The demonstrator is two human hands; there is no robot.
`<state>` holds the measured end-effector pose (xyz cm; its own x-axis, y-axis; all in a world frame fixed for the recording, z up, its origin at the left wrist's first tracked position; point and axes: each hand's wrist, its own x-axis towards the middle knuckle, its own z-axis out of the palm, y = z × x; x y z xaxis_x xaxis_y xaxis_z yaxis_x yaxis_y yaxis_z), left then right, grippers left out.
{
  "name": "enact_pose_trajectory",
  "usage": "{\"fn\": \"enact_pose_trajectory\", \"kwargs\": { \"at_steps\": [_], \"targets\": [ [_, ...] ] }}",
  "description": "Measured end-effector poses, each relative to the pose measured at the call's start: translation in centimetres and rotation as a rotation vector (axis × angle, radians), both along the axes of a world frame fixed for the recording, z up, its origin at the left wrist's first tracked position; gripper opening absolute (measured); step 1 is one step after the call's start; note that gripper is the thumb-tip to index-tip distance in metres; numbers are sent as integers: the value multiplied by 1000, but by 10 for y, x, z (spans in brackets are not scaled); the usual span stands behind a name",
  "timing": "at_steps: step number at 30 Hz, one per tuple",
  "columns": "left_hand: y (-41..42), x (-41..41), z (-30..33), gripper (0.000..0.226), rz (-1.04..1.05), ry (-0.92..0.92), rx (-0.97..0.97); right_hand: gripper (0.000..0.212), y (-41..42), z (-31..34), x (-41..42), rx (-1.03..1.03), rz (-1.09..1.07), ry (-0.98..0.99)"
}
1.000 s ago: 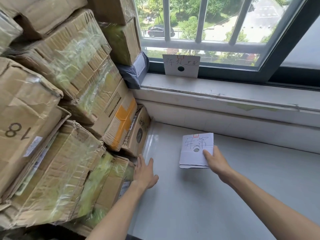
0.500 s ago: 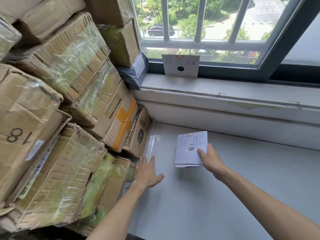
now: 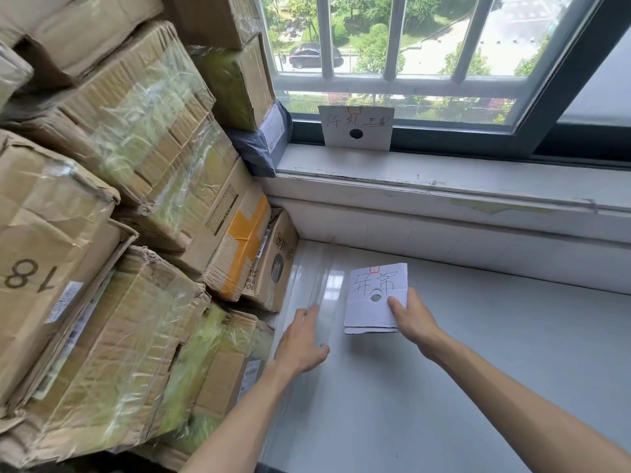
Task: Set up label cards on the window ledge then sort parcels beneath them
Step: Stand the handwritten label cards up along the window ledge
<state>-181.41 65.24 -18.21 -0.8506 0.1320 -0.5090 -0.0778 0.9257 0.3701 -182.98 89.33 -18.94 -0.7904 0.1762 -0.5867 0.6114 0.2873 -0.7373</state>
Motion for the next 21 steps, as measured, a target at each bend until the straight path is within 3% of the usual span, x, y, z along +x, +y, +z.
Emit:
{"fn": "enact_pose_trajectory", "kwargs": {
  "at_steps": [3, 5, 7, 12, 21],
  "targets": [
    [1, 5, -7, 74, 102, 2, -139, 23, 4, 3, 2, 8, -16, -1],
    [-1, 8, -12, 56, 65, -59, -256, 24, 10, -1, 5, 16, -25, -7],
    [-2, 10, -16, 53, 7, -64, -311, 26, 18, -5, 9, 20, -31, -9],
    [14, 17, -19, 56, 49, -42, -239, 26, 37, -11, 23, 28, -85, -5],
    [74, 55, -20, 40, 85, -44, -126, 26, 65, -3, 54, 65, -76, 22]
  ]
}}
